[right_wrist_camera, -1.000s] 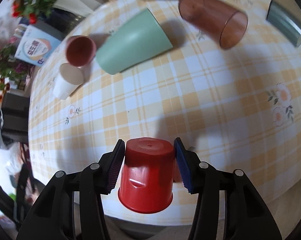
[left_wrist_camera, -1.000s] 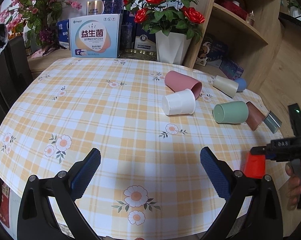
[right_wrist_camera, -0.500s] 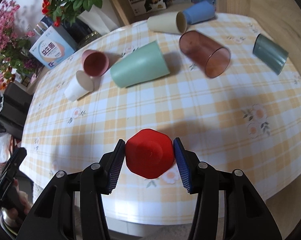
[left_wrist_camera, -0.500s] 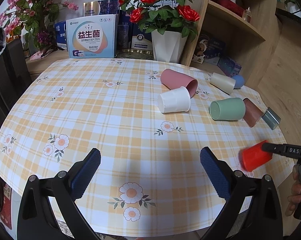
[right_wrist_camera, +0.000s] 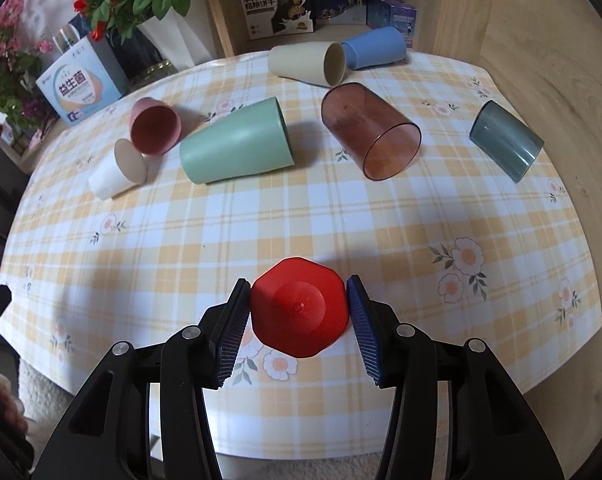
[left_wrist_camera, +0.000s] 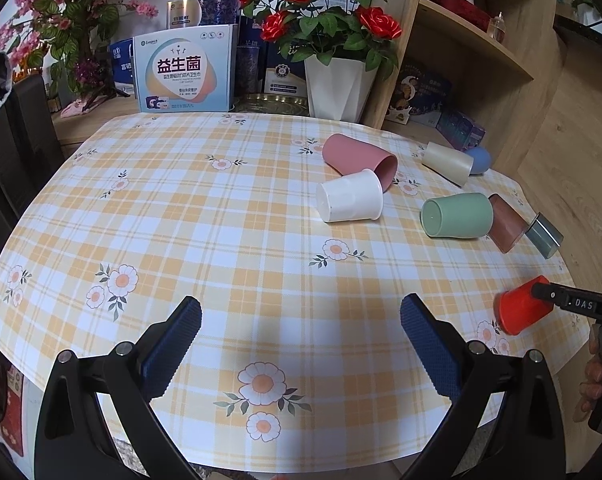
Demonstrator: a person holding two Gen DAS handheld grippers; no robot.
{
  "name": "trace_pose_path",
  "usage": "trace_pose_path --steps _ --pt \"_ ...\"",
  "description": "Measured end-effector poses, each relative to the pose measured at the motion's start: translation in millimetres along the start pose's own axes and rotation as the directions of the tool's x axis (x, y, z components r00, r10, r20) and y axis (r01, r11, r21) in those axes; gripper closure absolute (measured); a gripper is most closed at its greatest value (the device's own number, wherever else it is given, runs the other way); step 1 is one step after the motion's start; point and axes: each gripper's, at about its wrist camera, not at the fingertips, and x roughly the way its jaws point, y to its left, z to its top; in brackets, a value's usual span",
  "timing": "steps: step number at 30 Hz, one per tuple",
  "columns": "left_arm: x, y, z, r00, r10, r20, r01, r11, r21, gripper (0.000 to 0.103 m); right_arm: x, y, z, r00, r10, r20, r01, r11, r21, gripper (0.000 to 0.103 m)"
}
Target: Flip cup upside down
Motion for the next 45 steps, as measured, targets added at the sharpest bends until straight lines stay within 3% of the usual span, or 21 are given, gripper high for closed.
trace_pose_path --steps 17,32,35,38,41,45 --pt "0.9 2.6 -0.2 1.0 0.008 -0.004 -0.008 1.0 -0.006 0.006 10.7 19.2 -6.2 1.0 -0.028 -0.003 0.028 0.999 -0.039 0.055" --pt "-6.1 -2.2 3.7 1.0 0.009 0.004 -0.009 1.0 0.012 0.006 8.6 19.1 -5.9 1.0 0.007 -0.013 -0.007 0.999 -0.034 0.053" --pt "-14.4 -7.6 8.4 1.0 0.012 0.021 -0.012 0.999 0.038 0.006 0.6 18.6 -5.9 1.0 0.029 0.004 -0.029 0.999 -0.027 0.05" --pt "-24.9 -14.4 14.1 0.999 0.007 0.038 -0.01 0.998 0.069 0.006 -14.2 18.2 -5.2 0.997 0.061 0.036 -0.061 0.998 -0.019 0.034" --pt "-39.8 -20.4 20.7 0.998 -0.011 0.066 0.005 0.996 0.093 0.006 -35.0 18.6 -4.4 0.993 0.083 0.084 -0.083 0.997 -0.009 0.03" --pt "-64.6 -29.7 30.1 0.993 -0.05 0.105 0.038 0.992 0.117 0.006 -67.0 20.4 -3.6 0.983 0.113 0.142 -0.112 0.994 -0.015 0.017"
